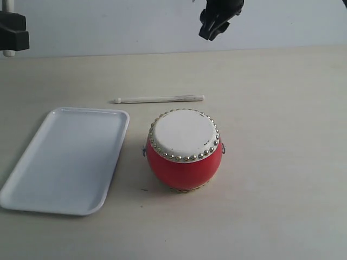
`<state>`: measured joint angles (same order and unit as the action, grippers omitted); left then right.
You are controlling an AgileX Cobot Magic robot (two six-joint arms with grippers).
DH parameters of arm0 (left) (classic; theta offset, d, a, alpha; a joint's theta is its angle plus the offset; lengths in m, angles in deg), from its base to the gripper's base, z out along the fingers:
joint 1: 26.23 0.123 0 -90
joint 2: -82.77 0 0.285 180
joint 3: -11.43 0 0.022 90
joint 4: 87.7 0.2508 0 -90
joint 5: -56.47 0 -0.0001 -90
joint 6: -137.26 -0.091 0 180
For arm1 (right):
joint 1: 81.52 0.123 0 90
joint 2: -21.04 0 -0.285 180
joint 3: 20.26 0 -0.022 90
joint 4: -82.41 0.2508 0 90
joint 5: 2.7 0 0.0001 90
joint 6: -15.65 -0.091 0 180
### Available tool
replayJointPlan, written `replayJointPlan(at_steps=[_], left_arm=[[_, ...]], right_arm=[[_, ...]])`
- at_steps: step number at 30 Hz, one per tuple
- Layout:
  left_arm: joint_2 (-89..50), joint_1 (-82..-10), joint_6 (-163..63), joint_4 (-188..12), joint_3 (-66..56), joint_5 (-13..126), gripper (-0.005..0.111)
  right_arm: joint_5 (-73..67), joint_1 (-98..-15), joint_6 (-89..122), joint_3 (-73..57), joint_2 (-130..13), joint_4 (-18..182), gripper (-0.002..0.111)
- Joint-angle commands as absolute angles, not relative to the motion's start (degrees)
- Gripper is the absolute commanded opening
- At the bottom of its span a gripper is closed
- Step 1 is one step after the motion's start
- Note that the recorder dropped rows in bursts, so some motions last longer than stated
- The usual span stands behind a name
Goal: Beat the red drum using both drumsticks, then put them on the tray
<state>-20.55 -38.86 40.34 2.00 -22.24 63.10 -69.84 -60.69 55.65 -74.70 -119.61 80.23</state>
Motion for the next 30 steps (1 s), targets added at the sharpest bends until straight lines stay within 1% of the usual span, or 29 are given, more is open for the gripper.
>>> replayJointPlan(at_steps=[1, 3, 9, 17, 24, 30], left_arm=[[-20.7, -38.9, 41.7, 1.9, -22.1, 63.2, 0.0], [-20.7, -38.9, 41.7, 1.9, -22.1, 64.7, 0.0], [-19.8, -38.9, 41.7, 3.4, -22.1, 68.1, 0.0], [-17.3, -38.9, 41.7, 3.6, -22.1, 69.2, 0.0], [-16.8, -38.9, 41.7, 3.6, -22.0, 68.8, 0.0], [-16.8, -38.9, 41.7, 3.6, -21.9, 68.8, 0.0]], right_arm=[[-72.7, -64.8, 70.7, -80.7, -124.4, 93.0, 0.048], [-72.7, -65.7, 75.3, -81.9, -125.6, 97.3, 0.048], [-72.7, -65.6, 83.7, -82.1, -126.3, 101.2, 0.048], [-72.7, -65.3, 88.0, -82.1, -128.7, 104.5, 0.047], [-72.7, -64.8, 86.5, -82.1, -131.9, 98.9, 0.045], [-72.7, -60.0, 84.1, -82.1, -132.3, 89.3, 0.043]])
